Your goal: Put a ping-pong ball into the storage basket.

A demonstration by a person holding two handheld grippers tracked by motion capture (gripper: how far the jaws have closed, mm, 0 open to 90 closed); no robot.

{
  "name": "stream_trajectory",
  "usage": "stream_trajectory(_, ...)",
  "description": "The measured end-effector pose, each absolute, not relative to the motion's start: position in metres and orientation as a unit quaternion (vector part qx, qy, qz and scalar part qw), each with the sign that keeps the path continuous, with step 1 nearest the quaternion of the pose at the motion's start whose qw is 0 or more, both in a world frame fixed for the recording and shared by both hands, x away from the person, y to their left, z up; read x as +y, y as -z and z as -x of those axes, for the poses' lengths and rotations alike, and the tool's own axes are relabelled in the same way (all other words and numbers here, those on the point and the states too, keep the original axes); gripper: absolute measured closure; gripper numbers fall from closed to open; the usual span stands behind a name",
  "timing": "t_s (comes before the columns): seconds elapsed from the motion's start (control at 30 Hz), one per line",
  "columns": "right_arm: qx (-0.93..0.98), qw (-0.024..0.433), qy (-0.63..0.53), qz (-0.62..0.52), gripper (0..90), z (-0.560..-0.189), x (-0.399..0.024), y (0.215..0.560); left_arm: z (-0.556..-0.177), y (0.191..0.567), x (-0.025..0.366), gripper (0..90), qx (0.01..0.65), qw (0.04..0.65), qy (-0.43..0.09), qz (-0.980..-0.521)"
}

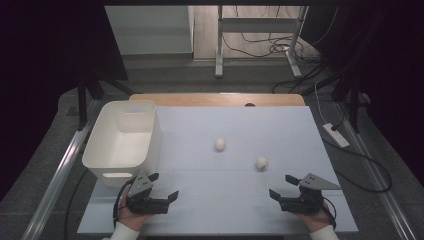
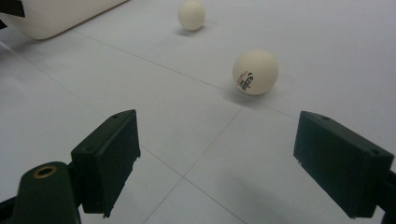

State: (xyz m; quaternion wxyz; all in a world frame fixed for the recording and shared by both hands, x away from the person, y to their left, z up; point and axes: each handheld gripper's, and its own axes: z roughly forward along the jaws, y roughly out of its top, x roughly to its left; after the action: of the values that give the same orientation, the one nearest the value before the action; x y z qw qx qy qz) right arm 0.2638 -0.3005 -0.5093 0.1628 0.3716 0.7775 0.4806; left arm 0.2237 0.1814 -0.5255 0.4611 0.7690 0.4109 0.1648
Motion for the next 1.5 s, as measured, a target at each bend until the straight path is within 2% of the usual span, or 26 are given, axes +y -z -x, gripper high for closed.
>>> stream_trajectory(0.83,0.781,0.155,-0.483,-0.364,15.7,-0.27,-0.3,0.511,-0.219,0.52,0.172,5.5,0.394,0.465,-0.16,-0.777)
stream_trajectory(1.5,0.785,0.156,-0.478,-0.361,16.3,-0.272,-0.299,0.513,-0.23,0.509,0.155,5.9,0.376,0.464,-0.146,-0.789)
